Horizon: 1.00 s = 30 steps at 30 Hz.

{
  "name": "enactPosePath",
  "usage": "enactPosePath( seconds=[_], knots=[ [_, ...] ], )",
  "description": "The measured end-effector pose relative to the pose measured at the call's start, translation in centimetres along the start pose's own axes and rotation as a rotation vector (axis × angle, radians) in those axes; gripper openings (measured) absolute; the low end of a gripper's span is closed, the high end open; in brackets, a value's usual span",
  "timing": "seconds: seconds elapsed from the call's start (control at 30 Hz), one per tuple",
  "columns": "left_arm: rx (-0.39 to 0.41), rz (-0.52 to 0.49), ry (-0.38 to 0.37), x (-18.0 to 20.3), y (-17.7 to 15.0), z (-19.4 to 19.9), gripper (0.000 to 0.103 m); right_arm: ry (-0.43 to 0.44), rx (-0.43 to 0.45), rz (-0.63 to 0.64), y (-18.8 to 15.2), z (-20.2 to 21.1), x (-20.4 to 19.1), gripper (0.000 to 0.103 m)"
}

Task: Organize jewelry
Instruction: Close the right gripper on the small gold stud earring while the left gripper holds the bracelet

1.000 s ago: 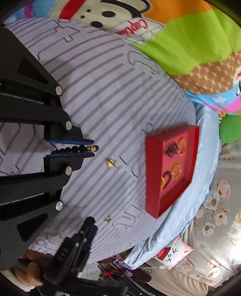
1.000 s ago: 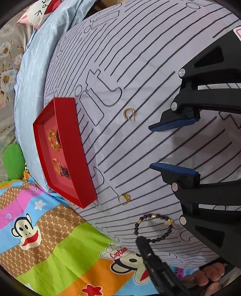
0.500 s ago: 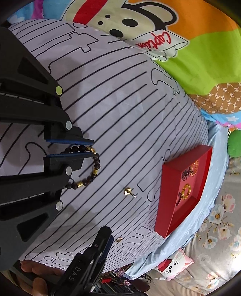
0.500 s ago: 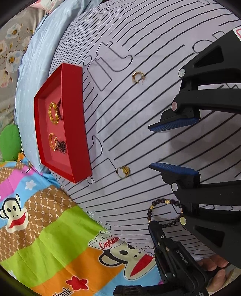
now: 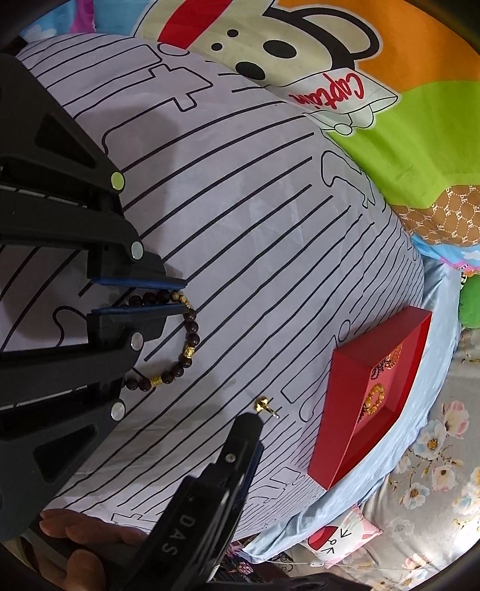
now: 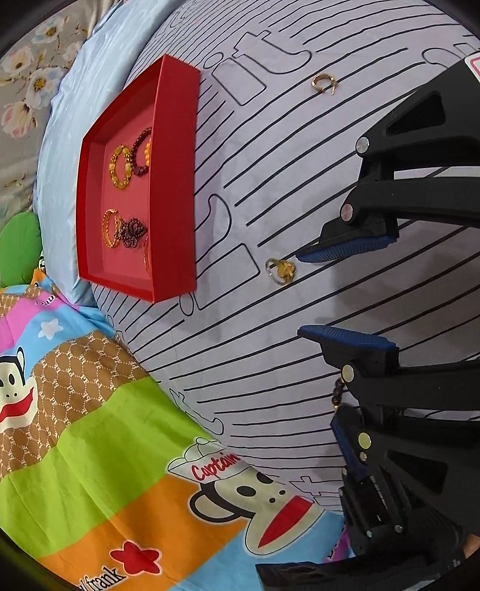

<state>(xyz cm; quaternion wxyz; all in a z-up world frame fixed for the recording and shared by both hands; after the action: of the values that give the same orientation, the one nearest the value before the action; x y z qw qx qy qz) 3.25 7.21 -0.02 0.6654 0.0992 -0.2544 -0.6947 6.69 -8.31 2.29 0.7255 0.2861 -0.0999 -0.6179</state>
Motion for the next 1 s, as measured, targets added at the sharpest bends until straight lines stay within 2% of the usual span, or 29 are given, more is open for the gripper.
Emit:
enactPosePath(
  seconds=[0.43, 0.6, 0.7, 0.83, 1.0],
  knots=[
    [0.003, -0.002, -0.006, 0.3, 0.4, -0.2, 0.008, -0.007, -0.009, -0.018, 1.1, -1.5, 0.2, 0.031],
    [0.003, -0.003, -0.008, 0.4, 0.5, -0.4, 0.008, -0.017, -0.008, -0.03, 1.5, -1.7, 0.6, 0.021],
    [0.003, -0.007, -0.009, 0.5, 0.6, -0.5, 0.008, -0.021, -0.012, -0.033, 1.6, -1.8, 0.9, 0.008],
    [0.002, -0.013, -0.013, 0.9, 0.9, -0.8, 0.008, -0.02, -0.006, -0.052, 1.4, -1.4, 1.7, 0.003],
    [0.0, -0.03, -0.024, 1.7, 1.2, -1.1, 0.008, -0.026, 0.006, -0.075, 1.0, -0.5, 3.0, 0.001]
  ],
)
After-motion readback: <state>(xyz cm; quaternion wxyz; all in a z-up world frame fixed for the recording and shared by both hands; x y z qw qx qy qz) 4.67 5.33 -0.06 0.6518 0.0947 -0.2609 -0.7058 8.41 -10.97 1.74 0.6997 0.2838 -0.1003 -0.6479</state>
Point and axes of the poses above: each gripper's, at about its wrist camera, not at the fingertips, and z roughly against the way its jaws point, x to its right, y to its top, the point moved 1 cm from there along -z, roughly the way its jaws point, and after that the axes turned 1 degree about y, right-handed, at the moved point
